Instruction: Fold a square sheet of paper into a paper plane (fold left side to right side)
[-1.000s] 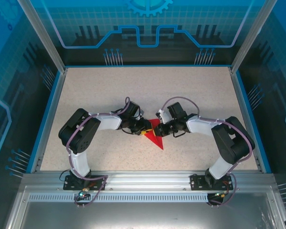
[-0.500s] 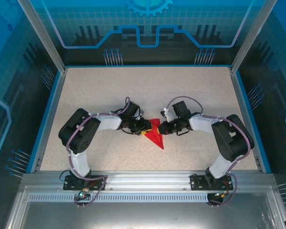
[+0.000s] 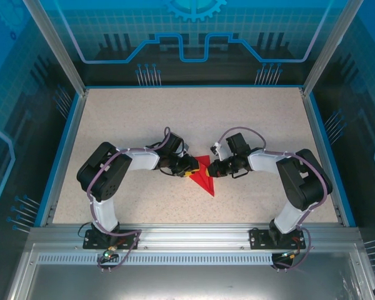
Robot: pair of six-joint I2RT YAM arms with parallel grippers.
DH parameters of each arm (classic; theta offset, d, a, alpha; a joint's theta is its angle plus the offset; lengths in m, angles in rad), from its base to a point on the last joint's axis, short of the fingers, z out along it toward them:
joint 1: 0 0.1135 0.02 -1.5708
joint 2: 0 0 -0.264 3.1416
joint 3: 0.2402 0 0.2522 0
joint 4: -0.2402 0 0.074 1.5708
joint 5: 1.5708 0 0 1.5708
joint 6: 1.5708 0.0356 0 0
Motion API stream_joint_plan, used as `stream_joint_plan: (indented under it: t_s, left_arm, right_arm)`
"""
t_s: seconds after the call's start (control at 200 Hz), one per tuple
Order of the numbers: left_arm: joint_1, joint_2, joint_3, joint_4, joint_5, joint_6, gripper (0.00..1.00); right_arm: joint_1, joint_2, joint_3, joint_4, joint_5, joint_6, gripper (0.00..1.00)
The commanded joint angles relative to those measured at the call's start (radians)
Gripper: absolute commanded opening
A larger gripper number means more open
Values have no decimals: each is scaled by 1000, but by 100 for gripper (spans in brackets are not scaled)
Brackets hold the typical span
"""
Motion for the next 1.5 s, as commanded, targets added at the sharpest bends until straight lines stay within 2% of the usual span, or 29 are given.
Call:
stream_joint_plan:
  t_s: [0.0, 0.225, 0.735, 1.105, 1.336, 1.496]
  left_arm:
    - [-12, 4, 23, -16, 12, 10, 35]
    - [-34, -41, 48, -59, 1, 21, 31]
    - [-60, 22, 77, -104, -33, 27, 32]
    - [-59, 28, 61, -86, -32, 14, 40]
    - [-60, 63, 66, -76, -38, 2, 40]
    - [-59, 70, 71, -77, -42, -2, 40]
  right_arm:
    - [-15, 0, -11, -15, -25, -11, 2]
    - [-16, 6, -15, -2, -30, -3, 2]
    - [-16, 1, -15, -1, -26, 4, 5]
    - [-16, 7, -12, 4, -36, 11, 5]
    - [-12, -46, -14, -22, -38, 11, 16]
    - [23, -132, -24, -112, 70, -21, 29]
